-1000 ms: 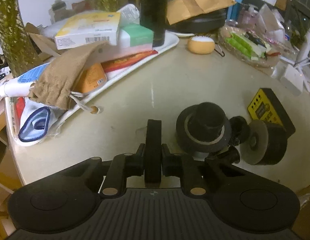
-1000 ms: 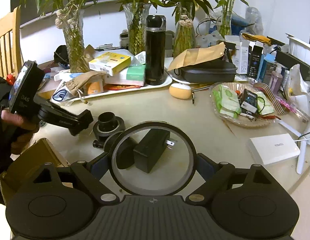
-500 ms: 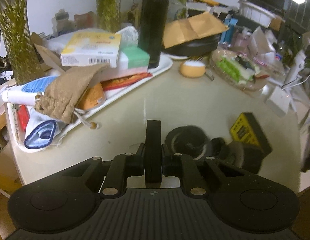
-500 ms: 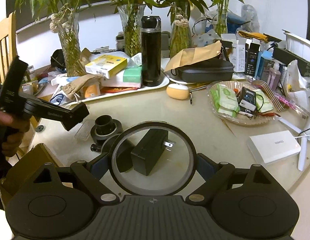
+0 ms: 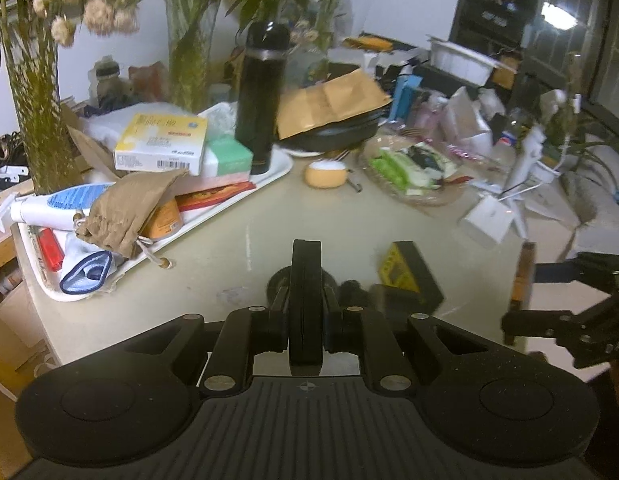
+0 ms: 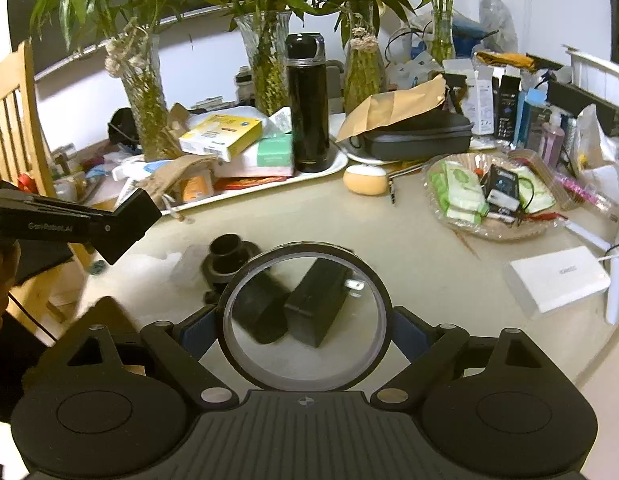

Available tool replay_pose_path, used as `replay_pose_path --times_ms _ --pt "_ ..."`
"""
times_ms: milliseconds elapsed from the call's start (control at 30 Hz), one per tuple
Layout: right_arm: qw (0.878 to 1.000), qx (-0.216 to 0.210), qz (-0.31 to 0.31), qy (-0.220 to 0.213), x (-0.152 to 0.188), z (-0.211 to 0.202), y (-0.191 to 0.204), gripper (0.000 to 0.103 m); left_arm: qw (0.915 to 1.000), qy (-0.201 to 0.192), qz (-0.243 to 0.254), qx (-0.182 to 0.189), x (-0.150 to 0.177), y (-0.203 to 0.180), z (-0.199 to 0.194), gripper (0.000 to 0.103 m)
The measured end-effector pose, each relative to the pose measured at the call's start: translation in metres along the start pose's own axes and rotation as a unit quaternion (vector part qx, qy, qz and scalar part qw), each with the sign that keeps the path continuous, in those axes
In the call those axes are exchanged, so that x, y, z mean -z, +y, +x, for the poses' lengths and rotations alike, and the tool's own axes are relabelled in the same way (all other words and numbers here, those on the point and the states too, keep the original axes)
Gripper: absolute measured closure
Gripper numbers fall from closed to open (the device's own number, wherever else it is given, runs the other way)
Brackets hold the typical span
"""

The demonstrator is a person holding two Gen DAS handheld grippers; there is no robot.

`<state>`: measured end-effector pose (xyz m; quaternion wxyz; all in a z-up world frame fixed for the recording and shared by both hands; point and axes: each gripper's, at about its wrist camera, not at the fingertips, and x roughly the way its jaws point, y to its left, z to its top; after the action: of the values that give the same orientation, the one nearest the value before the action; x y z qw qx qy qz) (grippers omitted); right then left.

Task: Organize rigid objects
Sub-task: 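Carry the ring and block over the cardboard box and open both tools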

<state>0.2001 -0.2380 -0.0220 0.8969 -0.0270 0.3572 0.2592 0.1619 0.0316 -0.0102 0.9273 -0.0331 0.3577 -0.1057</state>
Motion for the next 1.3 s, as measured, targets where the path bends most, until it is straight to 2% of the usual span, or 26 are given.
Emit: replay_pose_path --times_ms 267,467,667,900,1133,1300 --pt "1.000 -0.017 0.007 0.019 0.005 -0.028 0.018 0.011 0.9998 -0.007 0.011 0.014 0.015 -0.013 -0.032 0.088" --pt "0.999 -0.019 0.021 0.042 0.019 -0.045 0.027 0.011 0.9996 0.003 0.022 0.020 0.029 -0.021 -0.042 0.088" --pt "0.998 -0.034 0.039 0.040 0.035 -0.061 0.028 0.011 0.9992 0.016 0.021 0.030 0.047 -0.026 -0.042 0.088" --pt "0.998 -0.039 0.024 0.053 0.044 -0.060 0.037 0.011 0.9990 0.028 0.025 0.025 0.066 -0.031 -0.036 0.088" --pt "0.997 -0.031 0.004 0.066 0.048 -0.053 0.044 0.011 0.9990 0.037 0.009 0.023 0.069 -0.024 -0.032 0.088" --pt "0.995 -0.050 0.003 0.081 0.051 -0.046 0.048 0.011 0.9990 0.040 0.005 0.022 0.068 -0.024 -0.029 0.088"
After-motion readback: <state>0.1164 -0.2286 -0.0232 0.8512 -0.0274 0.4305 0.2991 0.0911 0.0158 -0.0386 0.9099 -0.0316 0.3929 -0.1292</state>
